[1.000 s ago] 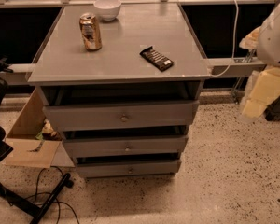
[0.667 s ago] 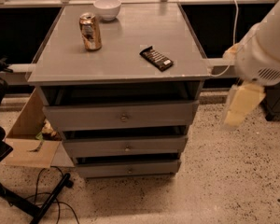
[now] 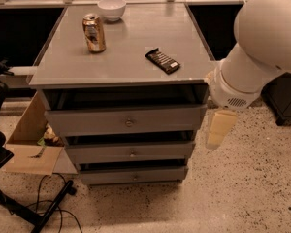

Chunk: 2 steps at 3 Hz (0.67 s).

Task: Open top drawer

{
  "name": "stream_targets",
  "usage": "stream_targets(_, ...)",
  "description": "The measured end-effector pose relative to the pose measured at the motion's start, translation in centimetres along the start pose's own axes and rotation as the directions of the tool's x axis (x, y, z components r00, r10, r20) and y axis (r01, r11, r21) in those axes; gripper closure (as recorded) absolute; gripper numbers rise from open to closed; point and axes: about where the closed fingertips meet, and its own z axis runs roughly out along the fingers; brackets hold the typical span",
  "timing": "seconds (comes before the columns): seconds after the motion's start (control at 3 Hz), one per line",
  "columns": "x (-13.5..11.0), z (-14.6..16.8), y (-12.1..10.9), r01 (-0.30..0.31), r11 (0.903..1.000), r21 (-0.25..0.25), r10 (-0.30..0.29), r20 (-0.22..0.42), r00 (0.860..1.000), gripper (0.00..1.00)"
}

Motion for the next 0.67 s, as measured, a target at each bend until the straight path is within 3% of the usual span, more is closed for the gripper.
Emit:
stream_targets(0.33, 0.0, 0.0, 0.0, 0.001, 1.0, 0.0, -0.001, -0.001, 1.0, 0.0)
stream_targets(0.67, -0.3, 3.2, -0.6, 0.039, 0.9992, 0.005, -0.039, -0.023, 0.999, 0.0)
